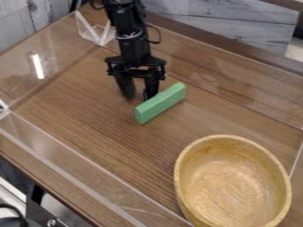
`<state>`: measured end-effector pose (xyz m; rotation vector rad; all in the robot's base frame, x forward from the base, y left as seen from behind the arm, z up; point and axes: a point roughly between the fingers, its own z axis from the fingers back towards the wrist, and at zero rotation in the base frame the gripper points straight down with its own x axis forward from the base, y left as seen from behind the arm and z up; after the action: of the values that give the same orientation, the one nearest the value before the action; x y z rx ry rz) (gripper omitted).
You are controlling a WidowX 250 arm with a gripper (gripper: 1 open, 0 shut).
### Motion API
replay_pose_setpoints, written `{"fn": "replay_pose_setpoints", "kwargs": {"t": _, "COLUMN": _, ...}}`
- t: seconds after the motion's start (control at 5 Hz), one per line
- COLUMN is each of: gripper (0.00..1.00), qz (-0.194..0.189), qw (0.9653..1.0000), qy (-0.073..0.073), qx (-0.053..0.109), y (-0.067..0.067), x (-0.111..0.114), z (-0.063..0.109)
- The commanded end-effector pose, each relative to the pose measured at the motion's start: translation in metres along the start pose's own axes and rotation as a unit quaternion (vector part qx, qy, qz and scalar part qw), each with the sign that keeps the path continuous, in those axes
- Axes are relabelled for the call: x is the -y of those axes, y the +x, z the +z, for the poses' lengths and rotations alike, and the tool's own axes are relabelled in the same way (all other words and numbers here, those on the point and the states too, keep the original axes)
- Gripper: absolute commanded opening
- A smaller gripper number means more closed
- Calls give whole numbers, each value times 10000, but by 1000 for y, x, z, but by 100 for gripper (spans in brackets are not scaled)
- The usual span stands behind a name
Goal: Put the green block in the brown bowl
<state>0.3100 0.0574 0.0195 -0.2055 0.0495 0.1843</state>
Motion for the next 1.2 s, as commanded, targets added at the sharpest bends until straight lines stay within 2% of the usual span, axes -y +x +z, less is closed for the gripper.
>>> {"fn": "replay_pose_setpoints", "kwargs": {"t": 0.0, "gripper": 0, "qz": -56, "qw": 10000, "qy": -8, "qx": 3, "y": 1, "x": 7, "z": 2}}
{"fn": "replay_pose_setpoints", "kwargs": {"t": 0.4, "gripper": 0, "qz": -122, "qw": 9996, "qy": -9, "qx": -250, "y": -4, "x": 17, "z": 6}}
{"fn": "replay_pose_setpoints", "kwargs": {"t": 1.0, "gripper": 0, "qz": -224, "qw": 9963, "qy": 2, "qx": -828, "y": -17, "x": 31, "z": 24}}
